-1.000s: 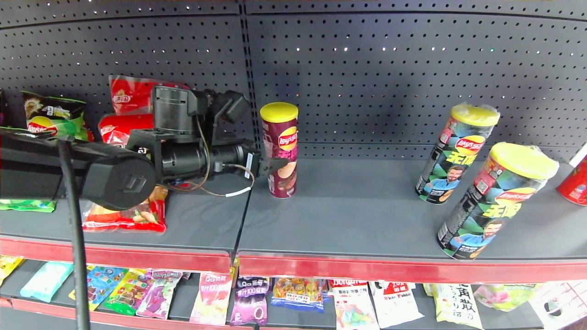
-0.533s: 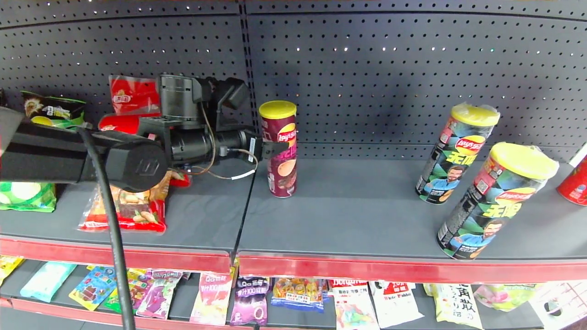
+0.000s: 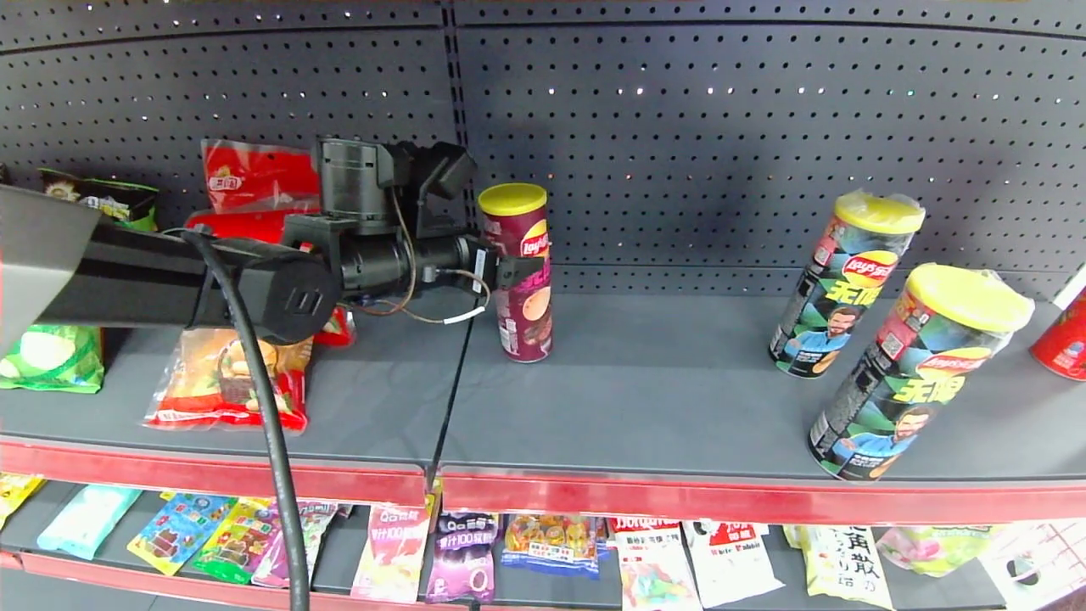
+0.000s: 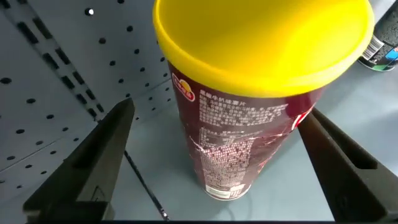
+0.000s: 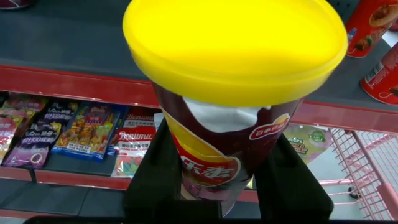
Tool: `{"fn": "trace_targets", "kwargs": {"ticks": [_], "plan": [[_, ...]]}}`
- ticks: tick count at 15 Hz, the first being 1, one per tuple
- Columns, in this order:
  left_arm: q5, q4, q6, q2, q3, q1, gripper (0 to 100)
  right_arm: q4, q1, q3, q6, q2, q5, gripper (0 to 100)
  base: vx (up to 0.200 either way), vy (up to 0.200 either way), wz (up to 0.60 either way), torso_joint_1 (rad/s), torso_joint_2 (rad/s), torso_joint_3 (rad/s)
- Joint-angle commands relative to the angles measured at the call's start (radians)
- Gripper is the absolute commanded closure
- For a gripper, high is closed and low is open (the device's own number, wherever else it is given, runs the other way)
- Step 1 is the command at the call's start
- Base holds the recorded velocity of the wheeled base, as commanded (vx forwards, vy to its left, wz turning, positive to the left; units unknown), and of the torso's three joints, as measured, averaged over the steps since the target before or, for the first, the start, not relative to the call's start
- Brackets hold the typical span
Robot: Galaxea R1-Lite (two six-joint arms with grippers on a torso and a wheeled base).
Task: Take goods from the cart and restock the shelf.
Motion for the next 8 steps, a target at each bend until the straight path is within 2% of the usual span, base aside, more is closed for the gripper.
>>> {"fn": "trace_targets", "kwargs": {"ticks": [1,3,4,5,6,8], "plan": [[0.0,-0.001,-0.001,-0.007,-0.001,-0.011,0,0.0,0.0,0.002,-0.001,-0.001,0.0,100,0.0,0.0,0.0,0.0,0.0,0.0],[0.018,-0.001,0.0,-0.007,0.001,-0.033,0,0.0,0.0,0.002,-0.001,-0.001,0.0,100,0.0,0.0,0.0,0.0,0.0,0.0],[0.058,-0.001,-0.001,-0.007,-0.001,-0.051,0,0.0,0.0,0.002,0.001,-0.001,0.0,100,0.0,0.0,0.0,0.0,0.0,0.0],[0.058,-0.001,-0.001,-0.007,-0.001,-0.051,0,0.0,0.0,0.002,0.001,-0.001,0.0,100,0.0,0.0,0.0,0.0,0.0,0.0],[0.107,-0.001,-0.001,-0.007,0.007,-0.075,0,0.001,0.0,0.004,0.015,-0.001,0.0,100,0.0,0.0,0.0,0.0,0.0,0.0],[0.132,-0.003,0.0,-0.004,0.005,-0.077,0,0.001,0.0,0.002,0.018,-0.001,0.0,100,0.0,0.0,0.0,0.0,0.0,0.0]]}}
